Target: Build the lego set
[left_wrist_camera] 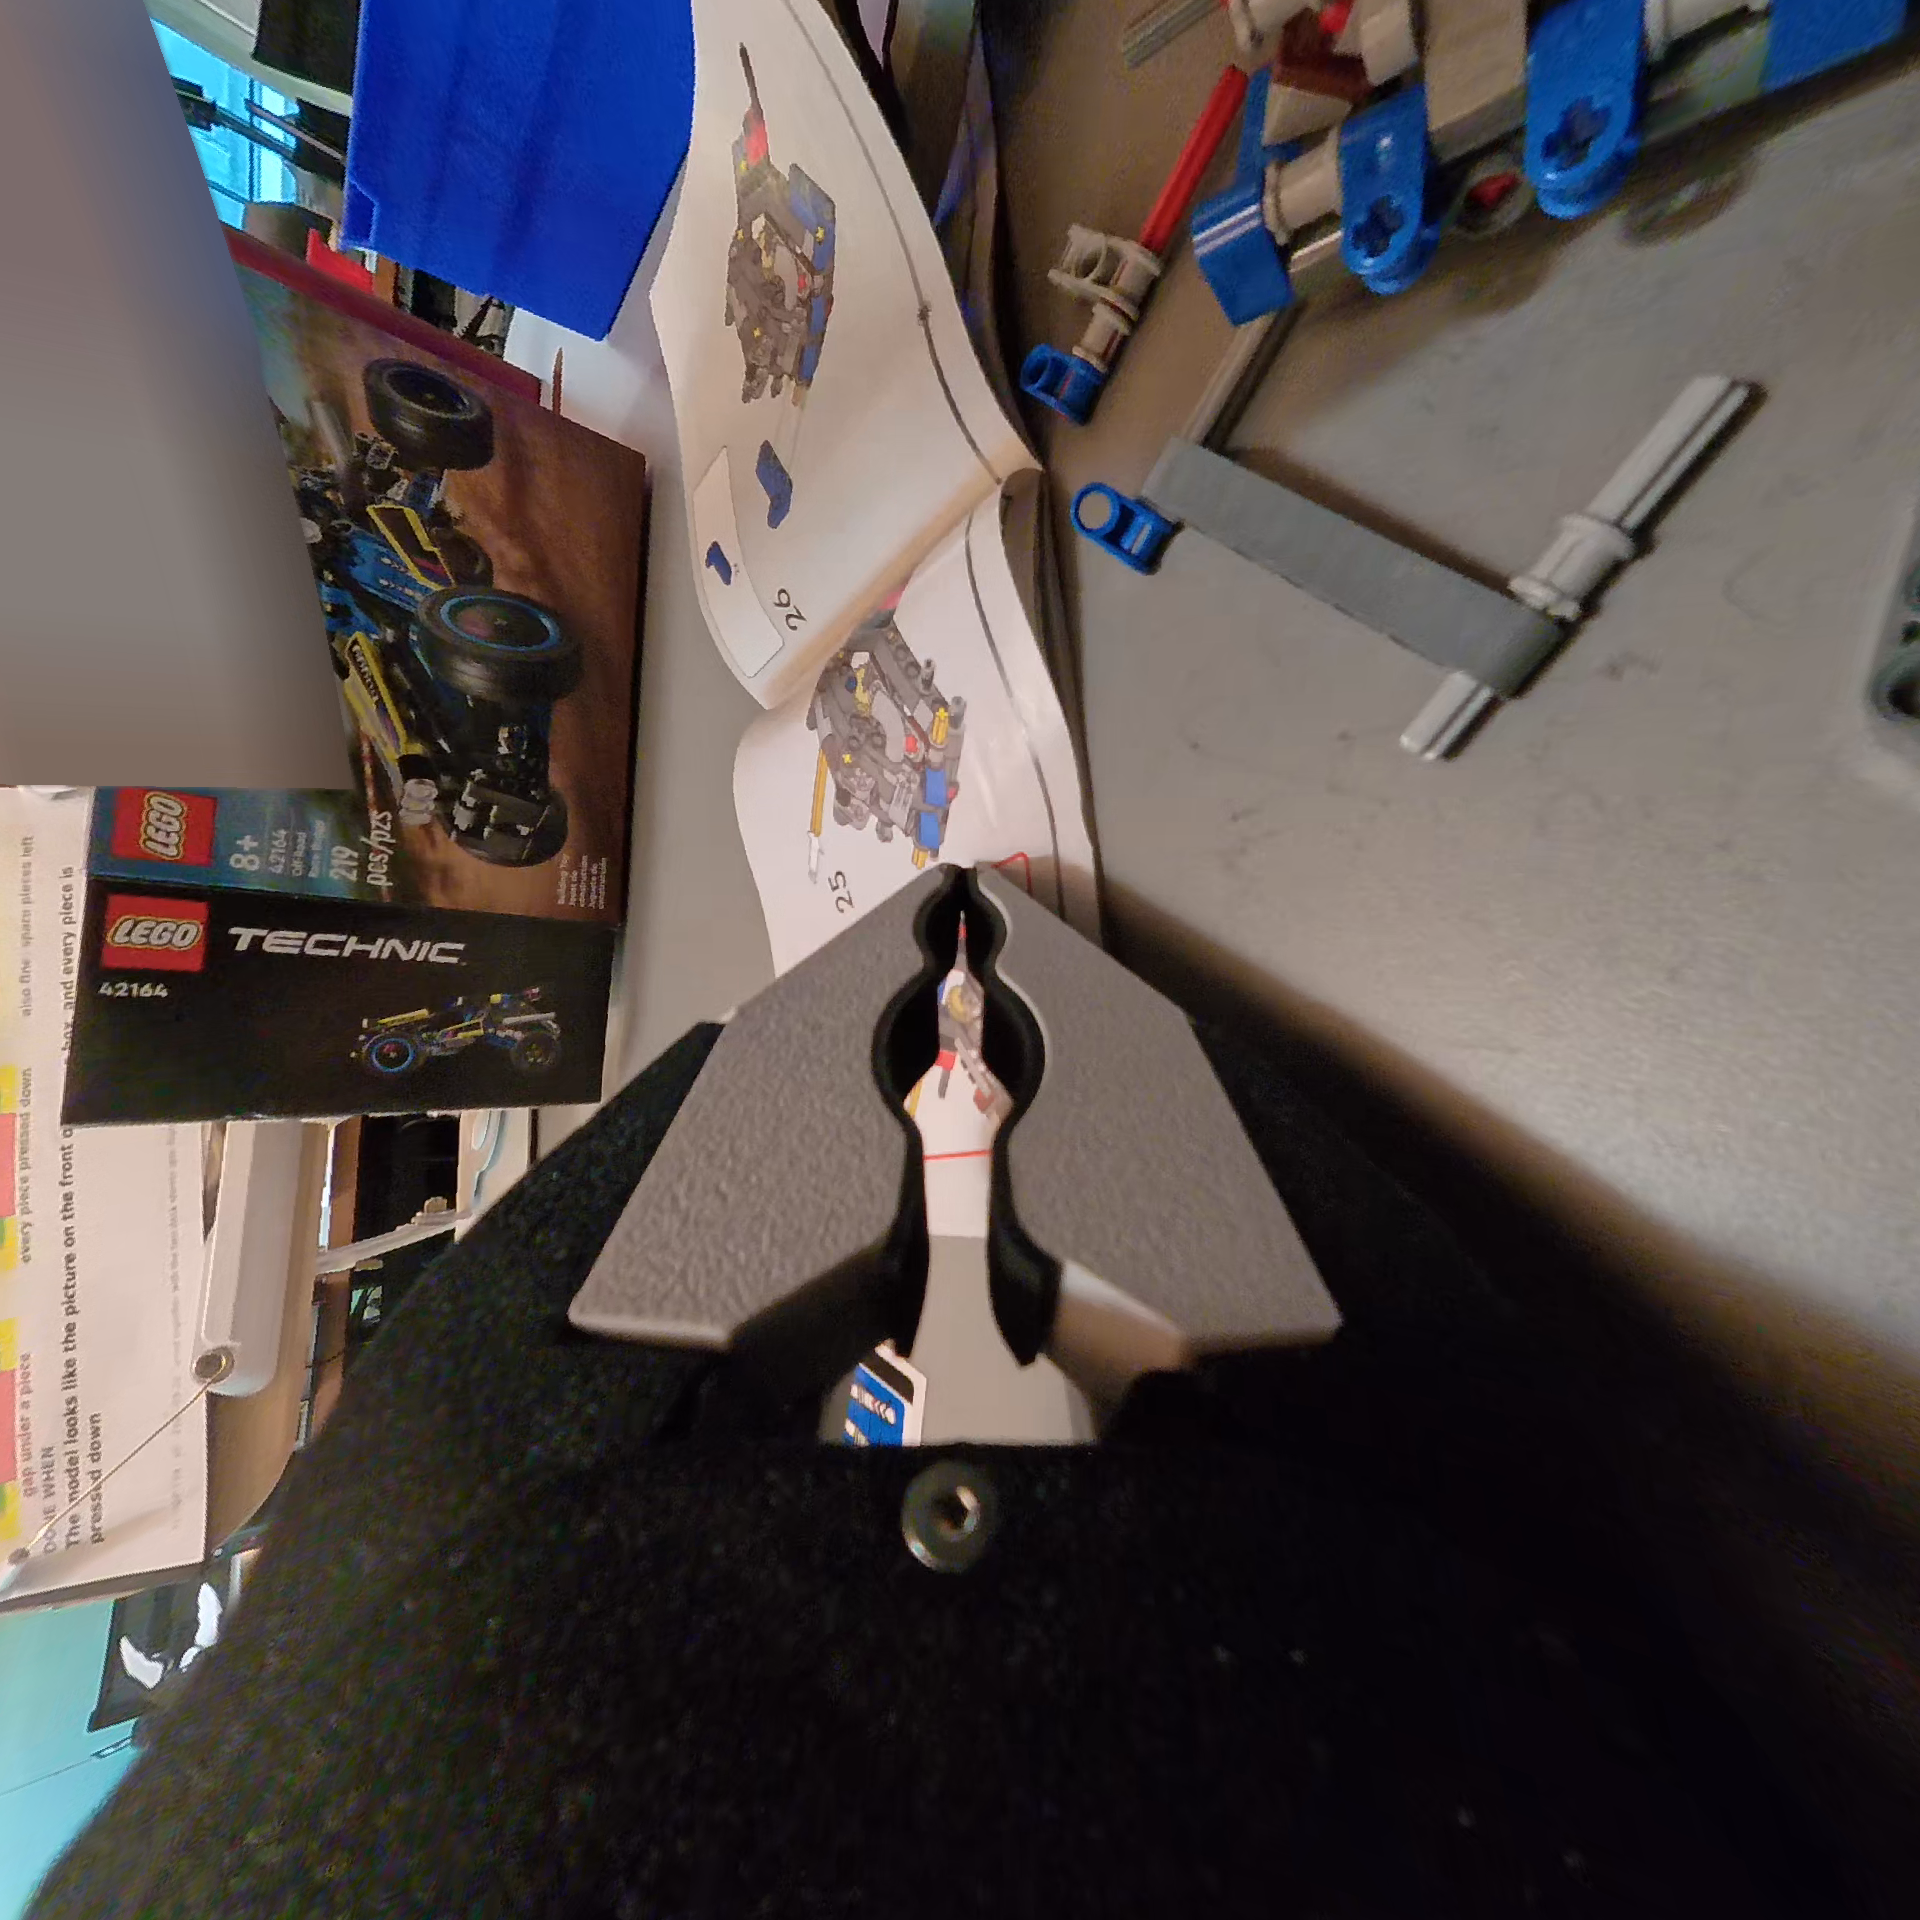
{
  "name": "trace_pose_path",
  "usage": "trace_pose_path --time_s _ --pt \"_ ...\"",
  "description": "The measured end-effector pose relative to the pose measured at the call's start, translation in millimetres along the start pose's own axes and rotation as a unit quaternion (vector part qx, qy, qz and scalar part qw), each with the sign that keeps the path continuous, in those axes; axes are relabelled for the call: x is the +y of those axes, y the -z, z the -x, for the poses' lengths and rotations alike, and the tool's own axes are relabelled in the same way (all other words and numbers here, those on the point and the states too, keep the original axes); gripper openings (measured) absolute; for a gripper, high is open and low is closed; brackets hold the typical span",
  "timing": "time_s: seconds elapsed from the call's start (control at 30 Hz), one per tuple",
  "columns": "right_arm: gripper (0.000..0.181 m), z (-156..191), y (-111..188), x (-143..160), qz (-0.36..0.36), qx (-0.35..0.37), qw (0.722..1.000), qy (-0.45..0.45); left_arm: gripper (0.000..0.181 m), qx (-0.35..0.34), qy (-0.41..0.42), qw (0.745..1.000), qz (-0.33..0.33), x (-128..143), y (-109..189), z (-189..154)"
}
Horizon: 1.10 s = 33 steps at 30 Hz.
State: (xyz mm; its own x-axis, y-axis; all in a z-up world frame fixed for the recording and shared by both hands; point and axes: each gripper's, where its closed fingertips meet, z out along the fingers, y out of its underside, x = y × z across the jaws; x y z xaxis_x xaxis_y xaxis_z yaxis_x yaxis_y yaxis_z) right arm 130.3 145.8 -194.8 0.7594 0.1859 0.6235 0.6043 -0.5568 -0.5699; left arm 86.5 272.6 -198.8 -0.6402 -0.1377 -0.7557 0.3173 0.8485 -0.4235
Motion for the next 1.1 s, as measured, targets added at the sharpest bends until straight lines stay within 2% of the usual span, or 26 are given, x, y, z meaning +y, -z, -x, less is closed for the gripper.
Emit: trace_pose_path --time_s 0.6,0.8,0.93,1.1 --pt "0.000 1.1 0.6 0.5 0.002 0.001 1.000 0.000 0.000 0.009 0.007 1.000 0.001 -0.1 0.0 -0.7" --pt "0.000 -10.5 -3.6 5.2 0.027 0.050 0.998 0.022 0.000 0.018 0.014 1.000 0.009 -0.5 -0.7 -0.8" --pt "0.000 -32.1 -5.4 -10.2 0.007 0.108 0.994 0.014 0.000 0.020 0.006 1.000 0.020 -1.6 -2.5 -0.2" --pt "0.000 -44.1 -28.0 -31.2 0.006 0.110 0.994 -0.008 0.000 0.029 0.016 0.999 0.024 -6.4 -7.5 -0.4"
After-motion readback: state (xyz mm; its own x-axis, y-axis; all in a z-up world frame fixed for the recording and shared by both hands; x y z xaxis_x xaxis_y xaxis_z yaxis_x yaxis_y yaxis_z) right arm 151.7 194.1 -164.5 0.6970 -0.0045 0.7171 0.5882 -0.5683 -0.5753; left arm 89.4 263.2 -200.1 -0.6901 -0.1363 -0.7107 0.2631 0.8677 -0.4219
